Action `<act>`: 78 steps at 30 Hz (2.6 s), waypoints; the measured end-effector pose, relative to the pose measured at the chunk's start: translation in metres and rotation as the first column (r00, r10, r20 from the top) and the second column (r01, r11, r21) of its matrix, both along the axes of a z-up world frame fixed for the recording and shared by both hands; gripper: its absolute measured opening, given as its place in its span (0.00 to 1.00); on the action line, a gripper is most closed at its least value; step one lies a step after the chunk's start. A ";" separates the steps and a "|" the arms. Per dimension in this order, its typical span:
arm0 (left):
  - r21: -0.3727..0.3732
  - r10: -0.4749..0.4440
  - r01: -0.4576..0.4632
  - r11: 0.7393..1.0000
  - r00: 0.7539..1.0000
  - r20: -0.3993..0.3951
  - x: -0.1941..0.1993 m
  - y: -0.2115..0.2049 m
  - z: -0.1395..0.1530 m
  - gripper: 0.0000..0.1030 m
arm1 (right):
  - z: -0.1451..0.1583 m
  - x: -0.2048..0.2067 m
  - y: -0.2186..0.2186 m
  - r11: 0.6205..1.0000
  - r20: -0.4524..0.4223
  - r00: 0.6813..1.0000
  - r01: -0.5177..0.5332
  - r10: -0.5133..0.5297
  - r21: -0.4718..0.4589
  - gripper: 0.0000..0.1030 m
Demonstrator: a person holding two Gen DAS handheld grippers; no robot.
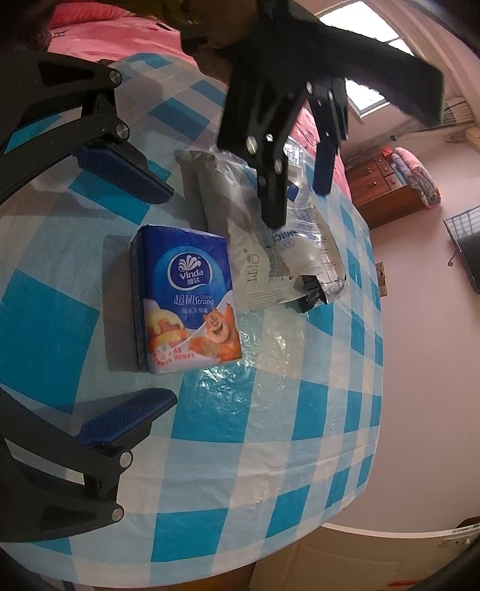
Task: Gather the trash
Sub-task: 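Close the left tool on the MAGICDAY bag while the right tool grasps the Vinda tissue pack, then carry the MAGICDAY bag and tissue pack over the orange bucket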
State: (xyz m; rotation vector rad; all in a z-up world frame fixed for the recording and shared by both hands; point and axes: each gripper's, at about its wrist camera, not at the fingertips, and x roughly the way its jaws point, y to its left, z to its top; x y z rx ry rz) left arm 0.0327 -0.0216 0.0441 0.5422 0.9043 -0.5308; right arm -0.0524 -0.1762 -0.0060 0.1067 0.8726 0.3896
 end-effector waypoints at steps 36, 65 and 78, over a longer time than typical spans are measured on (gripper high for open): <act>-0.268 0.271 -0.284 0.920 0.959 -0.085 -0.014 0.030 -0.005 0.65 | 0.001 0.003 0.006 0.995 0.023 0.997 0.073 -0.072 -0.072 0.73; -0.505 0.501 -0.466 0.726 0.862 -0.076 -0.068 0.143 0.033 0.65 | 0.013 -0.008 -0.001 0.993 0.025 0.994 0.111 -0.110 -0.036 0.71; -0.515 0.626 -0.540 0.666 0.780 -0.008 -0.090 0.208 0.068 0.65 | 0.051 -0.002 0.030 0.998 0.042 0.997 0.061 -0.060 -0.013 0.71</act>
